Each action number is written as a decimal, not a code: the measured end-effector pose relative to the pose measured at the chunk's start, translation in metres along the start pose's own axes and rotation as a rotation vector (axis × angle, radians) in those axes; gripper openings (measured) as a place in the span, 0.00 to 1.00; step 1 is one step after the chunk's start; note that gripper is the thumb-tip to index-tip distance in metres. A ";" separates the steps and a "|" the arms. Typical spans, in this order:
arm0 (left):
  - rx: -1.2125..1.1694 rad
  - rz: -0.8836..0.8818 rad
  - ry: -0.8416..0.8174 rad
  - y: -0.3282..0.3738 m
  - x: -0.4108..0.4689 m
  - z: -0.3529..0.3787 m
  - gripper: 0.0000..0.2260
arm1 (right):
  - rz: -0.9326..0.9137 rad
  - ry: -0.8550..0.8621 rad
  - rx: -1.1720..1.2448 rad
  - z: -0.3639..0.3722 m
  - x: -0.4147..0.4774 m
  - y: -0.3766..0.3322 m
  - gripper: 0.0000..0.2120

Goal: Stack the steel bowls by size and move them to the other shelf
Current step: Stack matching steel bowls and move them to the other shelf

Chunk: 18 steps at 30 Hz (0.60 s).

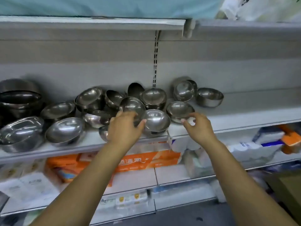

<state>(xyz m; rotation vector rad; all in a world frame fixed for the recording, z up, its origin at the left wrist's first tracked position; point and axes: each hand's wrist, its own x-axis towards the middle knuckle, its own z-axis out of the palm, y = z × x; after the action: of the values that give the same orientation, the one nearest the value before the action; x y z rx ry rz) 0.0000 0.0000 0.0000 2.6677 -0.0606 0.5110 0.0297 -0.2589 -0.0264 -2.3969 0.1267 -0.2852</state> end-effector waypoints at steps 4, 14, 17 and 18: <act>0.155 -0.035 -0.035 0.008 0.022 0.009 0.20 | 0.150 0.118 0.020 0.009 0.020 0.008 0.23; 0.310 0.002 -0.041 0.015 0.014 0.017 0.20 | 0.402 0.012 0.189 0.016 0.064 0.018 0.20; 0.273 0.009 0.027 0.015 0.009 0.018 0.17 | 0.392 0.003 0.224 0.012 0.068 0.021 0.14; 0.251 0.037 0.061 0.013 0.008 0.020 0.15 | 0.369 0.035 0.255 0.005 0.066 0.015 0.13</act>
<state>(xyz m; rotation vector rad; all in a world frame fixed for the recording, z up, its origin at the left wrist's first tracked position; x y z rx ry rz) 0.0129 -0.0200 -0.0089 2.8970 -0.0291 0.6493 0.0946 -0.2779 -0.0289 -2.0682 0.5104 -0.1581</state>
